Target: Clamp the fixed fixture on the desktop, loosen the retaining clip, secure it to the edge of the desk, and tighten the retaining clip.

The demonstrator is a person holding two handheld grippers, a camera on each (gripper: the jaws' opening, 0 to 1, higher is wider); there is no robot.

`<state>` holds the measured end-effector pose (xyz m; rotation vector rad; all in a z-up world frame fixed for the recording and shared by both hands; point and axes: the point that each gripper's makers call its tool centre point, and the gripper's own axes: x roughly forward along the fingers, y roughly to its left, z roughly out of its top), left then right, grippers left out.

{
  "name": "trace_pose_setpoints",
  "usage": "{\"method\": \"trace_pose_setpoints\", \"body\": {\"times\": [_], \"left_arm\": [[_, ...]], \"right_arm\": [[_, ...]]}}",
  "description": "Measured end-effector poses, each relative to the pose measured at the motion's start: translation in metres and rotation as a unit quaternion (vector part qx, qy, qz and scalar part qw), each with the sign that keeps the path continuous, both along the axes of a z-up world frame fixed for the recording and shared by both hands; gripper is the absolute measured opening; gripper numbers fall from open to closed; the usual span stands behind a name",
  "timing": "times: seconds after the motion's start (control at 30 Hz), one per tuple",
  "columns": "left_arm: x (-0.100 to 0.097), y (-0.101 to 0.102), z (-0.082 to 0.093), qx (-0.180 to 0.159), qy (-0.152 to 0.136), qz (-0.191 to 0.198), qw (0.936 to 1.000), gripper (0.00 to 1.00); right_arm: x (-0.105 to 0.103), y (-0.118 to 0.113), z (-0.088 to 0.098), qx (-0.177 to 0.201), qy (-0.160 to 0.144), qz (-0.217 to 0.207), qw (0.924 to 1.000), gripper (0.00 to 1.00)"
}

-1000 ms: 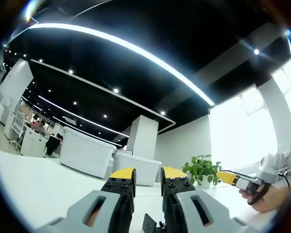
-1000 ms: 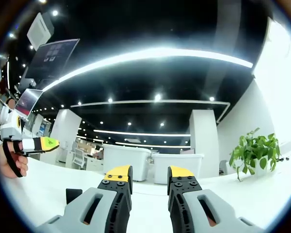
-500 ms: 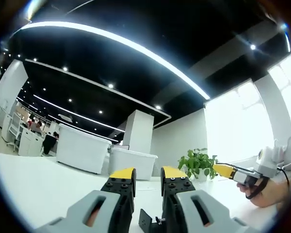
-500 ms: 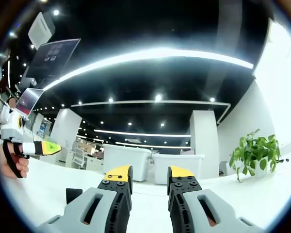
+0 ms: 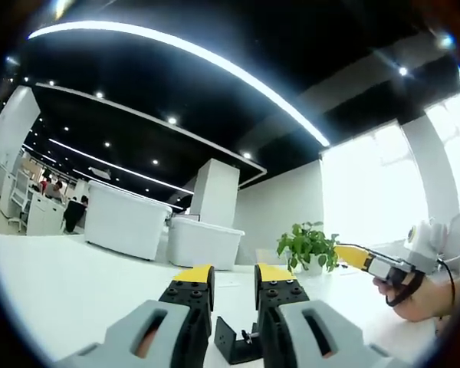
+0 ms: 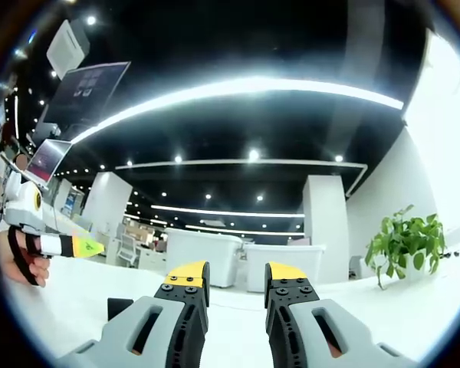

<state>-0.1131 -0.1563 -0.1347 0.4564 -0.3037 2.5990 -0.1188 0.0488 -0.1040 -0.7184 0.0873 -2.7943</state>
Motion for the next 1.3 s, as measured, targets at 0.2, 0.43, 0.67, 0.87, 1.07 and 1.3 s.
{"method": "trace_pose_setpoints", "body": {"times": [0.2,0.43,0.67,0.87,1.07,1.3], "left_arm": [[-0.007,0.002,-0.007,-0.015,-0.013,0.000,0.9998,0.21],[-0.014,0.000,-0.013,-0.026,-0.026,0.008,0.9993,0.21],[-0.019,0.000,-0.018,-0.038,-0.038,0.009,0.9985,0.21],[-0.022,0.007,-0.025,-0.062,-0.045,0.004,0.9970,0.21],[-0.025,0.004,-0.029,-0.069,-0.056,0.013,0.9959,0.21],[-0.025,0.004,-0.032,-0.070,-0.064,0.020,0.9953,0.21]], "right_arm": [[-0.001,0.000,0.000,0.001,0.001,0.001,1.0000,0.28],[0.001,0.001,0.003,0.000,0.007,-0.002,1.0000,0.28],[0.002,0.002,0.004,-0.004,0.007,-0.001,1.0000,0.28],[0.003,0.001,0.003,-0.004,0.007,0.001,1.0000,0.28],[0.004,0.003,0.004,-0.008,0.009,0.000,0.9999,0.28],[0.005,0.004,0.004,-0.011,0.009,0.000,0.9999,0.28]]}}
